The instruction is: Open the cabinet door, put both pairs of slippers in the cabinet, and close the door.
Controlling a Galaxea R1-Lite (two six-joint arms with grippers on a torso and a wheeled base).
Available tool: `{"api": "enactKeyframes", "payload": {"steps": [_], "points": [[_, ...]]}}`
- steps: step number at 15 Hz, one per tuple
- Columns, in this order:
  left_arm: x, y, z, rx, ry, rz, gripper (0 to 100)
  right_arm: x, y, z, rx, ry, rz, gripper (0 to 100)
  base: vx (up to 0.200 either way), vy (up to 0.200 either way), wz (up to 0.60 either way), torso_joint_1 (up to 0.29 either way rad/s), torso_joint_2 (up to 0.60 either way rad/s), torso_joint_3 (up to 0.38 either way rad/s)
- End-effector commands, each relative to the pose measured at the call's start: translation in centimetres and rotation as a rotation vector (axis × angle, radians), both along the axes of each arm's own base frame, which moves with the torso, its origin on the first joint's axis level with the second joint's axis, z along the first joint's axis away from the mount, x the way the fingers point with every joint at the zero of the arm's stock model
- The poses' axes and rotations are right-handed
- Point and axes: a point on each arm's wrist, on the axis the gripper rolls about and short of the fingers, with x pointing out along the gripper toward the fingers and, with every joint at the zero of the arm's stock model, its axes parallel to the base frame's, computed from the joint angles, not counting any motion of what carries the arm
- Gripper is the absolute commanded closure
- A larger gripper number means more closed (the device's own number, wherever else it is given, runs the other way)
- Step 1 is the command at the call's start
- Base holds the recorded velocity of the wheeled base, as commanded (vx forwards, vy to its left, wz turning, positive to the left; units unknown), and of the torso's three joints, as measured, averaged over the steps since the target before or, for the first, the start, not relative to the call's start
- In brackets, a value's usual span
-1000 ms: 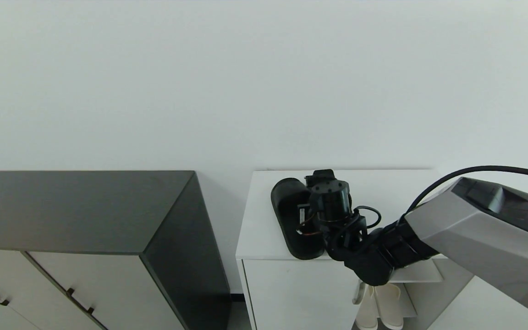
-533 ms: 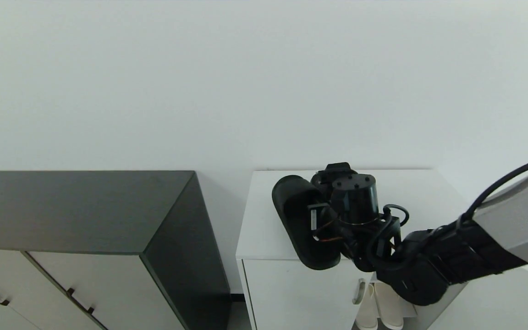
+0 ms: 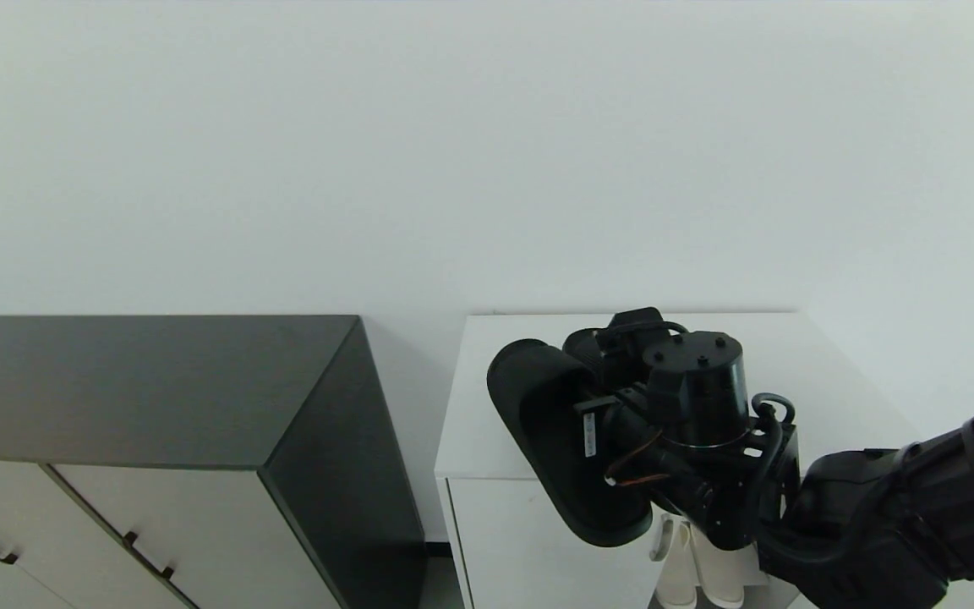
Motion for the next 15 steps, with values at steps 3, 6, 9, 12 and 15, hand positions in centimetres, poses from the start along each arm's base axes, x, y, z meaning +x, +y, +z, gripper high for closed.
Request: {"api": "enactKeyframes", "payload": {"steps": [3, 6, 9, 12, 15], "points": [[0.0, 0.0, 0.0, 0.0, 0.0, 0.0, 100, 0.0, 0.02, -0.05, -0.001, 0.0, -0.002, 100, -0.133, 0.0, 0.0, -0.002, 0.0, 0.002], [0.0, 0.0, 0.0, 0.0, 0.0, 0.0, 100, 0.01, 0.04, -0.1, -0.002, 0.001, -0.002, 100, -0.2, 0.0, 0.0, 0.007, 0.0, -0.001], [0.0, 0.0, 0.0, 0.0, 0.0, 0.0, 100, 0.0, 0.02, -0.14, -0.003, 0.001, -0.004, 100, -0.2, 0.0, 0.0, -0.001, 0.0, 0.004], [0.0, 0.0, 0.0, 0.0, 0.0, 0.0, 100, -0.05, -0.04, -0.39, -0.011, 0.007, -0.005, 100, -0.2, 0.0, 0.0, 0.001, 0.0, 0.002], [0.0, 0.0, 0.0, 0.0, 0.0, 0.0, 100, -0.08, -0.07, -0.45, -0.012, 0.008, -0.005, 100, -0.2, 0.0, 0.0, -0.001, 0.0, 0.005]]}}
